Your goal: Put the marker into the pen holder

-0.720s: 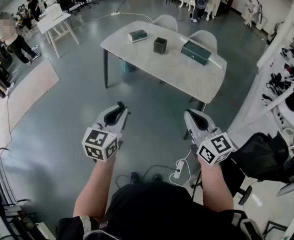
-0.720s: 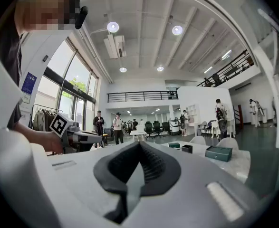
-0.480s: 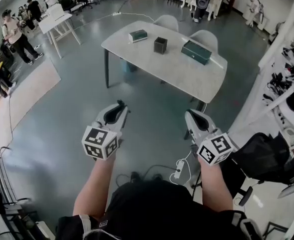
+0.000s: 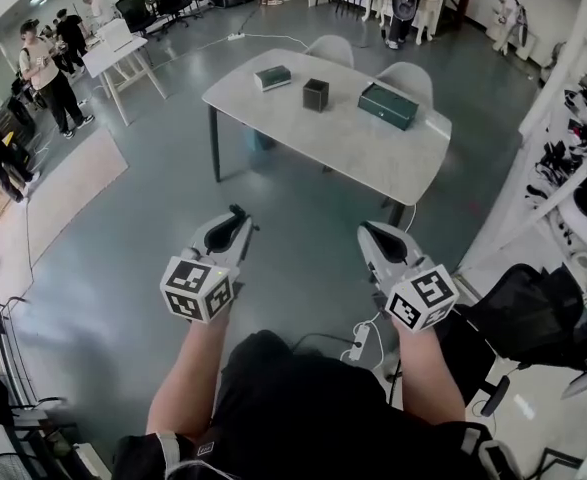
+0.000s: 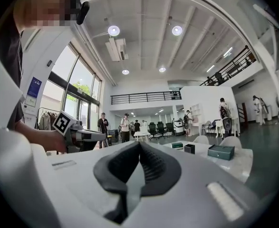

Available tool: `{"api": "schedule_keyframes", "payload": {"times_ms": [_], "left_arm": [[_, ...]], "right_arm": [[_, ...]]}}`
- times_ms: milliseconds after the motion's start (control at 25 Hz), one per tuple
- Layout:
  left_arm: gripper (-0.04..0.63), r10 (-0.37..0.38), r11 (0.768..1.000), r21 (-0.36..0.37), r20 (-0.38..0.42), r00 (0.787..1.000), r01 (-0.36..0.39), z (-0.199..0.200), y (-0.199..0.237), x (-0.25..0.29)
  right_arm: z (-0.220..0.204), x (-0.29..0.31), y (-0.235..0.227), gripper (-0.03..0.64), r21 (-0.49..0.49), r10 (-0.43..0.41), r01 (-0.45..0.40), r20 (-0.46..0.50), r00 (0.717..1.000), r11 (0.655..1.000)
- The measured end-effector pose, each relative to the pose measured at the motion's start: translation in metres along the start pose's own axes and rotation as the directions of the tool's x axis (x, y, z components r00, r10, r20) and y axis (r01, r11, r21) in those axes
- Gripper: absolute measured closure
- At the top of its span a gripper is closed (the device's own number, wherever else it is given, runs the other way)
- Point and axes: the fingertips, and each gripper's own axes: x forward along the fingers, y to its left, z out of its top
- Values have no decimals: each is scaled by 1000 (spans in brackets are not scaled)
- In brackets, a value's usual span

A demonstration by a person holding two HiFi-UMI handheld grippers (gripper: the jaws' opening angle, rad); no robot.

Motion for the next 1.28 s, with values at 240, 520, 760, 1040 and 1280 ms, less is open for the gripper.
{"api": "schedule_keyframes", "payload": {"times_ms": [240,520,760,1040,1280], "left_arm": [[543,-21,1000,-15,-8,1000,21,-8,7,17],[544,-42,999,-33,26,999,43,-4,62,57],[543,-61,998,-9,26,998,61,6,129,99],[543,-106,994,-20,3,994,106,-2,202,137],[543,-148,988,-42,-16,989,148,-10,244,152]], "right_arm": [[-15,18,-3,614,30,14,-13,-32,999,999],[-19,78,-27,614,7,4,-3,-80,997,1000],[-15,153,-56,614,36,-19,23,-87,996,999],[-28,242,-69,614,45,-31,39,-164,986,998],[-31,295,-61,614,58,-28,41,-201,979,997]]}}
